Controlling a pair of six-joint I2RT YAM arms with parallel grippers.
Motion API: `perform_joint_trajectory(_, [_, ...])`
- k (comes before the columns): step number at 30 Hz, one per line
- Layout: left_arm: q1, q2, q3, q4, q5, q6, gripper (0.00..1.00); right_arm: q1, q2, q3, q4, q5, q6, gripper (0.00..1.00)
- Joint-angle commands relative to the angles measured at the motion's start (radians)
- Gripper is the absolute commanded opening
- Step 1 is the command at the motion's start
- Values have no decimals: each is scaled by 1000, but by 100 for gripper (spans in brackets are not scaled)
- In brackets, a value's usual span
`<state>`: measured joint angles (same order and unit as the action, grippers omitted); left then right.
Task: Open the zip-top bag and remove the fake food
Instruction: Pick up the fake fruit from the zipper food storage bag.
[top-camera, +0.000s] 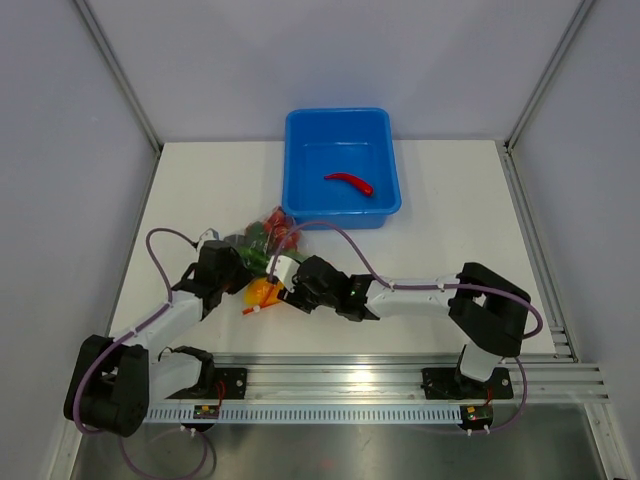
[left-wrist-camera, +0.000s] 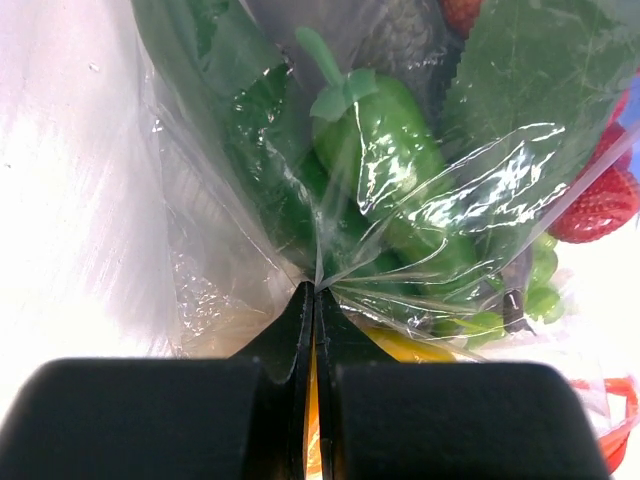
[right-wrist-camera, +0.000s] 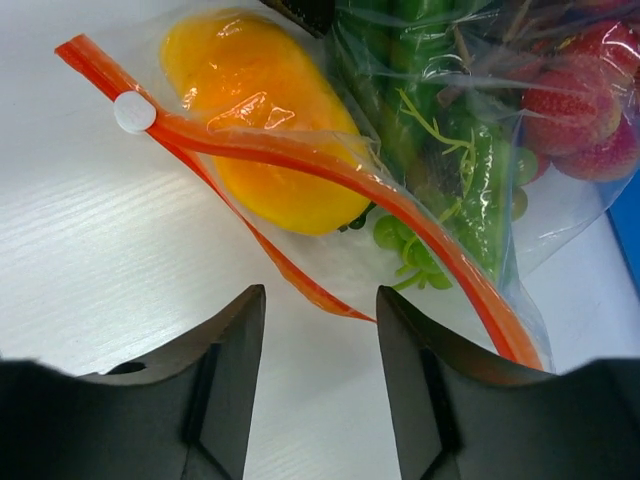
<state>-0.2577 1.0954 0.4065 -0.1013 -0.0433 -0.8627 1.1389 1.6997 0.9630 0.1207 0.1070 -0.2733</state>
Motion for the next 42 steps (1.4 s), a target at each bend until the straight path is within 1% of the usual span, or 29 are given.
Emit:
perform_joint_trajectory(1, [6, 11, -12, 43, 31, 43, 0, 9, 23, 34, 66, -26, -39, 57])
perform_joint_trajectory(4, [6, 37, -8, 60, 37, 51, 0, 9, 46, 46, 80, -64, -73, 62])
perform_joint_trajectory(5, [6, 53, -3, 72, 72, 56, 0, 9, 52, 49, 80, -75, -81, 66])
perform_joint_trajectory(7, [6, 73, 5, 81, 97, 68, 0, 9, 60, 54, 88, -96, -101, 71])
perform_joint_trajectory(10, [5, 113, 26, 87, 115, 89, 0, 7, 80, 78, 86, -102, -116, 74])
perform_joint_trajectory(11, [5, 121, 29, 89, 117, 94, 0, 9, 87, 86, 83, -102, -124, 78])
perform_joint_trajectory(12, [5, 133, 35, 89, 118, 103, 0, 7, 95, 92, 77, -136, -142, 79])
perform_joint_trajectory(15, [0, 146, 43, 92, 122, 117, 0, 9, 104, 123, 68, -173, -190, 88])
perform_joint_trajectory(18, [-2, 147, 48, 87, 122, 123, 0, 7, 124, 157, 24, -191, -237, 89])
perform_joint_trajectory(21, [-5, 147, 49, 89, 128, 131, 0, 1, 135, 169, 14, -228, -274, 90])
perform_joint_trajectory(29, [-11, 150, 51, 83, 128, 146, 0, -64, 221, 276, -87, -360, -290, 91])
perform_joint_trajectory(38, [-29, 150, 61, 83, 129, 159, 0, -90, 302, 336, -115, -349, -299, 92])
perform_joint_trajectory(39, [-31, 152, 61, 83, 129, 159, 0, -91, 325, 353, -150, -345, -300, 91])
perform_joint_trajectory(42, [-37, 159, 71, 77, 126, 160, 0, -93, 362, 382, -177, -342, -305, 91])
